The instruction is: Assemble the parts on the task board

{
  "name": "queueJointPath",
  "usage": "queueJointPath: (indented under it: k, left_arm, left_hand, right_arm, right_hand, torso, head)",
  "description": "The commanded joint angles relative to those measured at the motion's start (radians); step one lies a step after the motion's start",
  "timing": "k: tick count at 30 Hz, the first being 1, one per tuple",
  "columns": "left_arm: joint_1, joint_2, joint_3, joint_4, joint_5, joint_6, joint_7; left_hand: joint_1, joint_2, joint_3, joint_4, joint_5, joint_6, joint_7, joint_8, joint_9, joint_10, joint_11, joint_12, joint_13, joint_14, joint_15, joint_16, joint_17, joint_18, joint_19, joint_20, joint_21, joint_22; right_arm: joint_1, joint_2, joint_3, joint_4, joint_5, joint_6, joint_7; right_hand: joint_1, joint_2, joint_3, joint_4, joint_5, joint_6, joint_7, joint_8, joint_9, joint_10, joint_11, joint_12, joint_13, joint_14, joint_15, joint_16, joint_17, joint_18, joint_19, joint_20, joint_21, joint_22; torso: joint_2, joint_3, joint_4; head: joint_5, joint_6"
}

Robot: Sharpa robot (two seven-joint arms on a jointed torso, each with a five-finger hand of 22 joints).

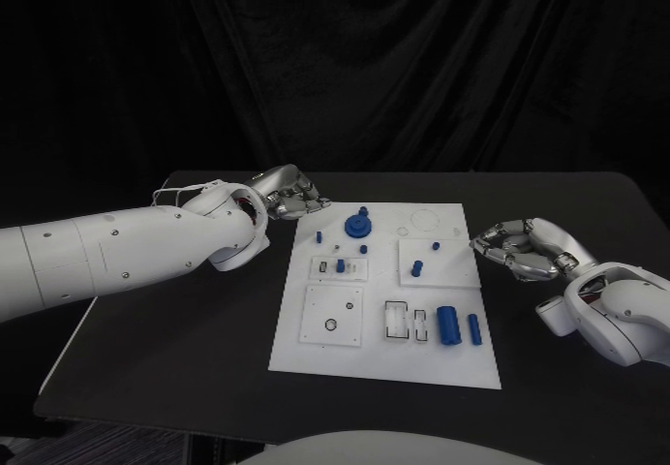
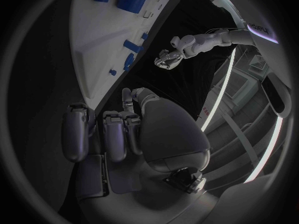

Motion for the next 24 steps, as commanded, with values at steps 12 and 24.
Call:
queueJointPath:
  k: [12, 24]
  left_arm:
    - [0.006, 0.064, -0.003, -0.103, -0.129, 0.159, -0.083]
    - [0.006, 0.088, -0.002, -0.107, -0.153, 0.298, -0.198]
  left_hand:
    - [-0.045, -0.001, -0.032, 0.016, -0.074, 0.045, -0.004, -0.004, 0.010, 0.107, 0.004, 0.004, 0.263, 0.106, 0.006, 0.003, 0.264, -0.018, 0.035, 0.010, 0.000, 0.190]
    - [-0.193, 0.005, -0.136, 0.020, -0.105, 0.103, -0.008, -0.055, -0.046, 0.107, 0.000, 0.004, 0.263, 0.106, 0.002, 0.003, 0.264, -0.014, 0.032, 0.005, -0.018, 0.188]
  right_arm:
    - [-0.001, 0.000, 0.001, 0.000, -0.001, -0.004, -0.006]
    - [-0.001, -0.002, 0.001, 0.005, -0.001, -0.004, -0.005]
  right_hand:
    - [-0.002, -0.010, 0.007, 0.000, 0.004, -0.007, -0.003, 0.007, -0.002, 0.104, 0.001, 0.003, 0.263, 0.105, -0.003, 0.003, 0.263, -0.007, 0.008, -0.002, -0.004, 0.201]
    - [-0.002, -0.010, 0.007, 0.000, 0.004, -0.007, -0.003, 0.007, -0.002, 0.104, 0.001, 0.003, 0.263, 0.105, -0.003, 0.003, 0.263, -0.007, 0.008, -0.002, -0.004, 0.201]
  torso:
    - [0.006, -0.0040, -0.0016]
    - [0.006, -0.0041, -0.0003]
  head:
    - [0.008, 0.002]
    - [0.010, -0.007]
